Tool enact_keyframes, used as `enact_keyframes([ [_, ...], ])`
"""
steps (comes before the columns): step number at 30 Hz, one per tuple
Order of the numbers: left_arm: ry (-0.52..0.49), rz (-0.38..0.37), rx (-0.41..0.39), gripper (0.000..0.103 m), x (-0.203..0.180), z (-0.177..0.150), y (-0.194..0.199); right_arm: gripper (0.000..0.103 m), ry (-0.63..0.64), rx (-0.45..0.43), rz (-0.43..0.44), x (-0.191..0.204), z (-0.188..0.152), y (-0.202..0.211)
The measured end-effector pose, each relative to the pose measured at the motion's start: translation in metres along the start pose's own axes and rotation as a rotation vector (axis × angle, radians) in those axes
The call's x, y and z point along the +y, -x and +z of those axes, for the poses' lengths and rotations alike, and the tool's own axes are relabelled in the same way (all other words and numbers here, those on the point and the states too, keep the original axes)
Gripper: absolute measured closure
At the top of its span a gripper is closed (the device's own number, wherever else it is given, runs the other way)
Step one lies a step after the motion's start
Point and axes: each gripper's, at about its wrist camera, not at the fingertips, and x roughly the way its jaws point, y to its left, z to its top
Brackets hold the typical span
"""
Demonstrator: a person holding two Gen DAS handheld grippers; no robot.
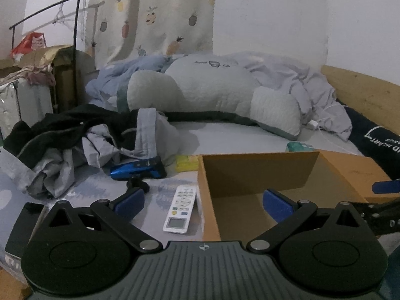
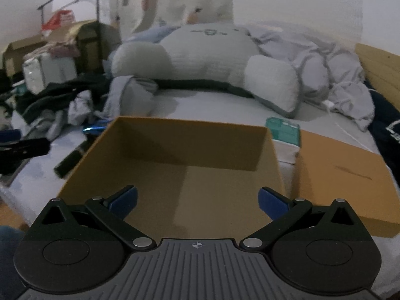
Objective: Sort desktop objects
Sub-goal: 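Move the left tool toward the black stick lying beside the remote, then close the left gripper on the black stick and lift it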
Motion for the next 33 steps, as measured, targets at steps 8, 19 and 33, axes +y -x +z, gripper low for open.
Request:
enact_keyframes([
  [8, 0.043, 0.066, 0.019, 0.0, 0.025, -0.001, -0.014, 0.0, 0.028, -0.005, 0.059, 0.01, 0.004, 0.004],
  [19, 0.218, 0.098, 0.109, 0.0, 0.068, -0.005, -0.041, 0.0, -0.104, -0.021, 0.11, -0.02, 0.007, 0.007],
  [33, 0.144, 0.123, 0.178, 0.007, 0.091, -0.013, -0.097, 0.0, -0.199, -0.033, 0.188, -0.029, 0.008, -0.003],
])
